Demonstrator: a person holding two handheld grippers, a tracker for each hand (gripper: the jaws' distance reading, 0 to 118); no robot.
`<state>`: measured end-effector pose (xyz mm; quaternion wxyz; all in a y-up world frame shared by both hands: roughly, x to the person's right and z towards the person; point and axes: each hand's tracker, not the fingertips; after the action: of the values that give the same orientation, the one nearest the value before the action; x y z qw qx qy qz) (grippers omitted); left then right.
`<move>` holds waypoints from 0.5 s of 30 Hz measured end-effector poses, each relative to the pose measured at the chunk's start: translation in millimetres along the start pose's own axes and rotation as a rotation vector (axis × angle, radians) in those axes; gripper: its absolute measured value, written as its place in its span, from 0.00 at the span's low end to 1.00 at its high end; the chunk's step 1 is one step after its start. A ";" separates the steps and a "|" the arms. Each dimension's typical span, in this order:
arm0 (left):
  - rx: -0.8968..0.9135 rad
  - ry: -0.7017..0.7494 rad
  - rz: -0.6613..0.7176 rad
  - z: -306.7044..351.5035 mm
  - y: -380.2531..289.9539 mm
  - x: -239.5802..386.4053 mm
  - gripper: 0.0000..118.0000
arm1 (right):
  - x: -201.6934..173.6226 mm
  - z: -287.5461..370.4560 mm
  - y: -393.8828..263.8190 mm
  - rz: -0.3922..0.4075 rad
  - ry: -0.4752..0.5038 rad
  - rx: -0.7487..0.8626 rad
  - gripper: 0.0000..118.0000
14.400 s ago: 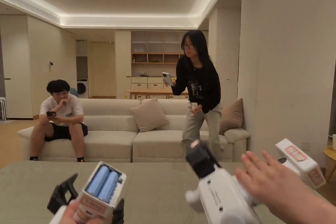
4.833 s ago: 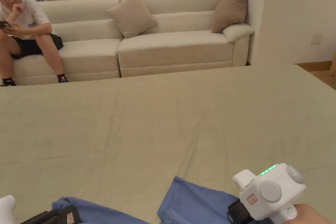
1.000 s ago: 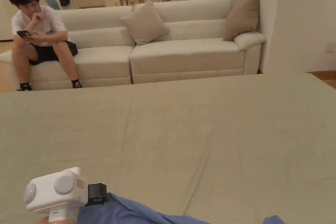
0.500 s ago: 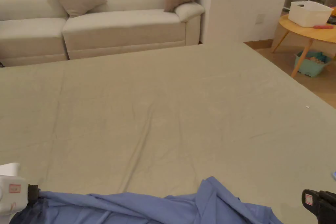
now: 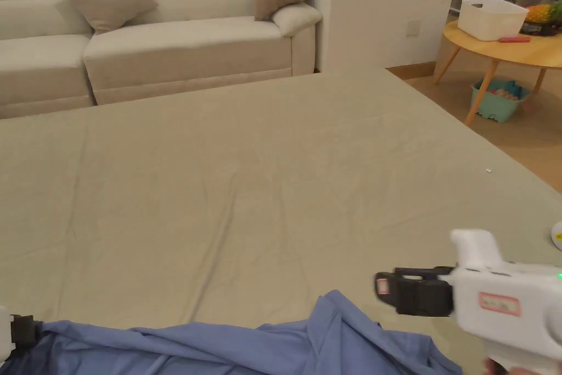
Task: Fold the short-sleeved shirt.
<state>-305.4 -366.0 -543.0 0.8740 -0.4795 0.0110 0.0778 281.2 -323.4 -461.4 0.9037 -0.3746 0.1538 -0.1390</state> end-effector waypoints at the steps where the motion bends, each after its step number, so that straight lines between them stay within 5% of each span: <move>1: 0.000 0.000 0.000 0.2 -0.4 0.1 0.02 | -0.9 -17.7 1.7 0.014 -0.009 -0.017 0.99; 2: 0.001 -0.003 -0.005 -1.5 -1.3 -0.8 0.02 | -2.0 -39.1 7.1 0.026 -0.018 -0.066 0.93; 7: -0.007 0.001 -0.033 -1.1 -4.4 1.1 0.02 | -22.8 -102.2 20.8 0.108 -0.034 -0.237 0.91; 9: -0.017 0.008 -0.036 -1.8 -5.5 0.1 0.02 | -12.8 -115.9 15.8 0.100 -0.088 -0.325 0.71; 11: -0.023 0.009 -0.033 -4.7 -7.6 -2.3 0.02 | -10.7 -129.0 4.0 0.103 -0.101 -0.409 0.37; 13: -0.030 0.006 -0.026 -6.1 -8.6 -3.6 0.02 | -8.9 -134.7 -5.2 0.107 -0.123 -0.427 0.21; 15: -0.035 0.004 -0.026 -5.4 -12.3 -2.8 0.02 | -9.3 -122.6 -10.3 0.031 -0.080 -0.374 0.04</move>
<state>-306.1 -377.4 -535.3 0.8664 -0.4951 0.0053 0.0656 224.4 -404.8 -534.8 0.8258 -0.5387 0.1469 -0.0790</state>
